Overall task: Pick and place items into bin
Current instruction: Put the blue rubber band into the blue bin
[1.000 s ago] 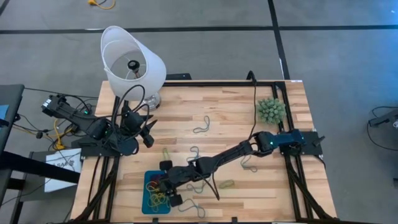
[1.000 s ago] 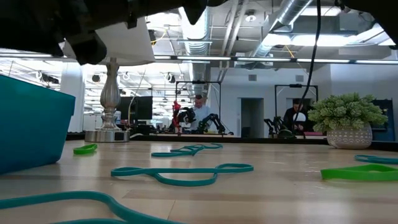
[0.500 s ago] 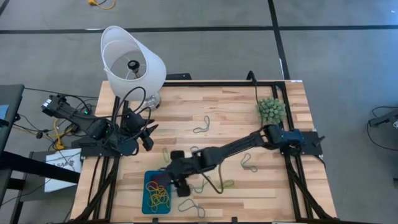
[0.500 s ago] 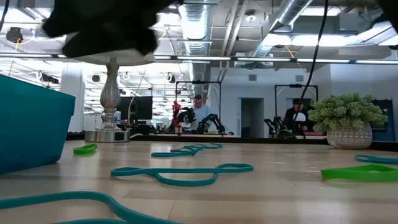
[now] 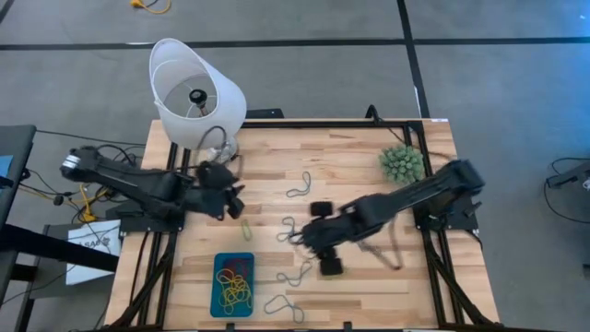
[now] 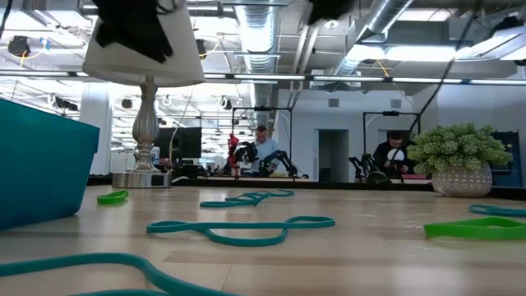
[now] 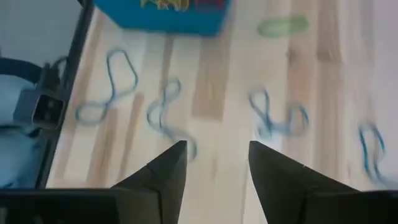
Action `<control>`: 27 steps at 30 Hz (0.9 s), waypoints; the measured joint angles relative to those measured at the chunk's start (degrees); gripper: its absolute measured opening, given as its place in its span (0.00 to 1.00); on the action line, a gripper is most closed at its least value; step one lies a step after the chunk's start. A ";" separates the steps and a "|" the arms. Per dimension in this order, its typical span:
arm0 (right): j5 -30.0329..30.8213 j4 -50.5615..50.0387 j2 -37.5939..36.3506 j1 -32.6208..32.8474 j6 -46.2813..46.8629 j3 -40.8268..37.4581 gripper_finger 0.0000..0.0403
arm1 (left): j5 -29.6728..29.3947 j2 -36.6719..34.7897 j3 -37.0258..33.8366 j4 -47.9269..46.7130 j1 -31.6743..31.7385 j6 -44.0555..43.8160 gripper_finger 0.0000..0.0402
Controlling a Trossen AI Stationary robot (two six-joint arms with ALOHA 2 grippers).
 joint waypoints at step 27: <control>24.21 24.85 -28.39 14.97 38.82 -46.37 0.40 | 22.25 45.36 4.32 45.31 19.43 31.87 0.29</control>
